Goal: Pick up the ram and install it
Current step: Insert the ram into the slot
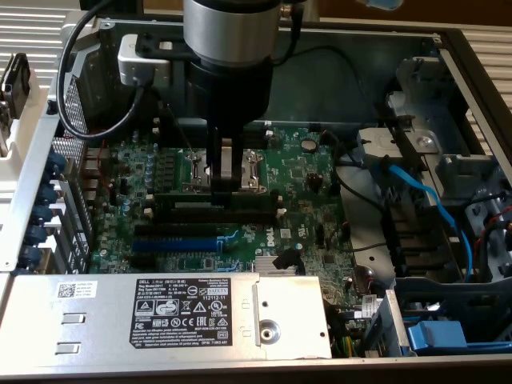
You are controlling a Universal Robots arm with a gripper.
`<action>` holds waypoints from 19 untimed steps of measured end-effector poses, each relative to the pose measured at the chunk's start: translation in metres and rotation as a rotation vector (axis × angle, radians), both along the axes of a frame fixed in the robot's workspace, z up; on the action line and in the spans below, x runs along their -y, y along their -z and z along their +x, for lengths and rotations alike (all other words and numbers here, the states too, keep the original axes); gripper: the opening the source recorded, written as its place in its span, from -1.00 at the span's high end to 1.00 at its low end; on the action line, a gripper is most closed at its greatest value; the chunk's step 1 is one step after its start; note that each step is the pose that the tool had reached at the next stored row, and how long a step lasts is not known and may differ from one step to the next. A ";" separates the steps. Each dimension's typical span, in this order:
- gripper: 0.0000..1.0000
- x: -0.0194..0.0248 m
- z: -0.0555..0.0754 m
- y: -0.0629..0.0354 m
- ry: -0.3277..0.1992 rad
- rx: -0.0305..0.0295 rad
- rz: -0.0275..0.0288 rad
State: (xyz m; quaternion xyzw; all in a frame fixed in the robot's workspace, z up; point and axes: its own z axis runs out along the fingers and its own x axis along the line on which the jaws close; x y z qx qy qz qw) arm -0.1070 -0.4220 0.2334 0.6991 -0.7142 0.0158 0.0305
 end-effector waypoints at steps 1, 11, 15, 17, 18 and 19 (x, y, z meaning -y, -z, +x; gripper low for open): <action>0.74 -0.0001 0.000 0.0000 0.000 0.0003 -0.0003; 0.74 -0.0005 -0.001 0.0001 0.000 0.0010 -0.0011; 0.74 -0.0009 -0.001 0.0002 0.000 0.0009 -0.0020; 0.74 -0.0010 -0.001 0.0003 0.000 0.0009 -0.0025; 0.74 -0.0011 -0.001 0.0004 0.000 0.0009 -0.0027; 0.74 -0.0013 -0.001 0.0006 0.000 0.0009 -0.0030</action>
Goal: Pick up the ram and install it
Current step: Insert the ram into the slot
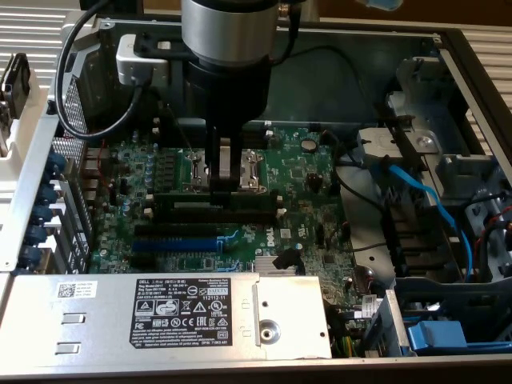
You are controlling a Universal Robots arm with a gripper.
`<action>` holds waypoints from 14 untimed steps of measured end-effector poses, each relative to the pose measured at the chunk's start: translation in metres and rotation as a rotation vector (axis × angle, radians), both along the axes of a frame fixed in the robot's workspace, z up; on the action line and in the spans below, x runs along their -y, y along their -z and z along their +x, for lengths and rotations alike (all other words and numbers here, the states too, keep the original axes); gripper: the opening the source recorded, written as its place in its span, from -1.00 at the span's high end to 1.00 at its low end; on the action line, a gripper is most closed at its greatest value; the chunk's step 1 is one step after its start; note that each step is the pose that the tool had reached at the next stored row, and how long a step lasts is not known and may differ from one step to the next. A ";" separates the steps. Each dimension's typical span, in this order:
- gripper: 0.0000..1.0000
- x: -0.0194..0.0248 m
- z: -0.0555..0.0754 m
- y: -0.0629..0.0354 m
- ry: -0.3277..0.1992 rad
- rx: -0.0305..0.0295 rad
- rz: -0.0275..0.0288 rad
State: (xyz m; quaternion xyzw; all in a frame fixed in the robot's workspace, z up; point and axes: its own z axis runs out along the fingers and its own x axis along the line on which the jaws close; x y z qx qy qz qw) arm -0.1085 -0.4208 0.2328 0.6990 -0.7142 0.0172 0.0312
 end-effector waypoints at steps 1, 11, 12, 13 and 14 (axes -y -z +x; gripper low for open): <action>0.74 -0.0001 0.000 0.0001 0.000 0.0000 -0.0003; 0.74 -0.0007 0.000 0.0014 0.000 -0.0001 -0.0020; 0.74 -0.0007 -0.001 0.0015 0.000 -0.0001 -0.0019; 0.74 -0.0007 -0.001 0.0015 0.000 -0.0001 -0.0018; 0.74 -0.0008 -0.001 0.0015 0.000 -0.0001 -0.0019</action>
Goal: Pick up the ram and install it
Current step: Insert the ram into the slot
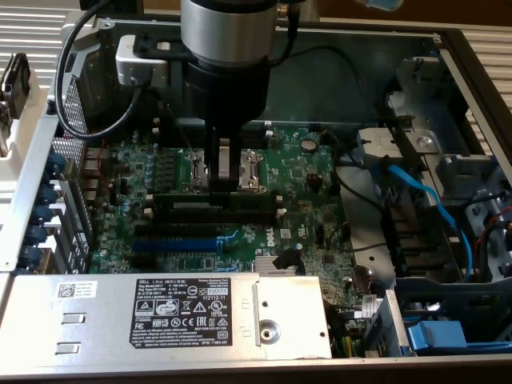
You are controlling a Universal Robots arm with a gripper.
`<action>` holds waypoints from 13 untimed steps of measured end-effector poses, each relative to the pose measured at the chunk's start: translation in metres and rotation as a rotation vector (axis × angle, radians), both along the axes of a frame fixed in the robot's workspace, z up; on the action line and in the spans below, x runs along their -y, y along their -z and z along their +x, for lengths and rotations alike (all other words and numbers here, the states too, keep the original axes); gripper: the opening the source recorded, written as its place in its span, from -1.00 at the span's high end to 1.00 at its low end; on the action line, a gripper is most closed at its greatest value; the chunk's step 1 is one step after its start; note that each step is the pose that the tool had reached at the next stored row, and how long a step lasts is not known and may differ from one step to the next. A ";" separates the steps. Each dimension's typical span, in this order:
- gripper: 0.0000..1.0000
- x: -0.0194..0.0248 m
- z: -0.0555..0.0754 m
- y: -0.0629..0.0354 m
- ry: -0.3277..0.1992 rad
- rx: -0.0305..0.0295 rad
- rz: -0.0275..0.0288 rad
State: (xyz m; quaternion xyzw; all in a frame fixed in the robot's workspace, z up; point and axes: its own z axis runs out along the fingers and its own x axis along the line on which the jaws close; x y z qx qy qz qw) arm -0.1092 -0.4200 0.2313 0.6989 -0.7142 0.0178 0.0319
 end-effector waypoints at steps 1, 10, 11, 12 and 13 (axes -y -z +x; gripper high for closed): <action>0.74 0.0000 0.000 0.0000 0.000 0.0000 0.0000; 0.74 0.0008 0.000 0.0000 0.000 0.0000 0.0001; 0.74 0.0008 0.000 0.0000 0.000 0.0001 0.0001; 0.74 0.0008 0.000 0.0000 0.000 0.0001 0.0000; 0.74 0.0009 0.000 0.0000 0.000 0.0002 0.0000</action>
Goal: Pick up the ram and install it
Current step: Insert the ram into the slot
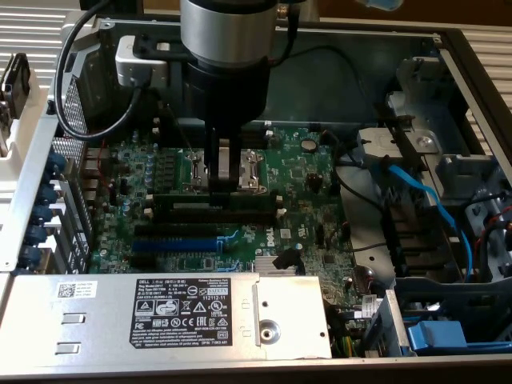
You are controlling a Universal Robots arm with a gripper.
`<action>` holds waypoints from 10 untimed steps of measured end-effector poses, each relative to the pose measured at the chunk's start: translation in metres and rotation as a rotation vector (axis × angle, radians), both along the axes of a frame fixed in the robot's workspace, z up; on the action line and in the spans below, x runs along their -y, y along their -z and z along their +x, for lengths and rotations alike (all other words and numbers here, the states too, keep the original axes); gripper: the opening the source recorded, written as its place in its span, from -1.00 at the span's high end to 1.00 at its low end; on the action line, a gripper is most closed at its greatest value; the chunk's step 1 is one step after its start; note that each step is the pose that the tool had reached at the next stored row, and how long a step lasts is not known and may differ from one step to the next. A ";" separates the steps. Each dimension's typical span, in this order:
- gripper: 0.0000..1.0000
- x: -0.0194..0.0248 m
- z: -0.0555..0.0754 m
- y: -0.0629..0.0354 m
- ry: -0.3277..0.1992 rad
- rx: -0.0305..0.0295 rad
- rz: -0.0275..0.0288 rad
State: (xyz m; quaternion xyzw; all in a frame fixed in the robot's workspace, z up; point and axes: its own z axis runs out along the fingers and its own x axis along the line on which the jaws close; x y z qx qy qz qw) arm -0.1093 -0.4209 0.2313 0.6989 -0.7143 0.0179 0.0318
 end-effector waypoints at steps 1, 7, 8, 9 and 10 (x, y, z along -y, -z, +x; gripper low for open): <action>0.74 0.0000 0.000 -0.0003 0.000 0.0004 0.0003; 0.74 0.0001 0.000 -0.0055 0.000 0.0009 0.0002; 0.74 0.0001 0.000 -0.0056 0.000 0.0011 0.0002; 0.74 0.0001 0.000 -0.0056 0.000 0.0013 0.0002; 0.74 0.0001 0.000 -0.0056 0.000 0.0016 0.0001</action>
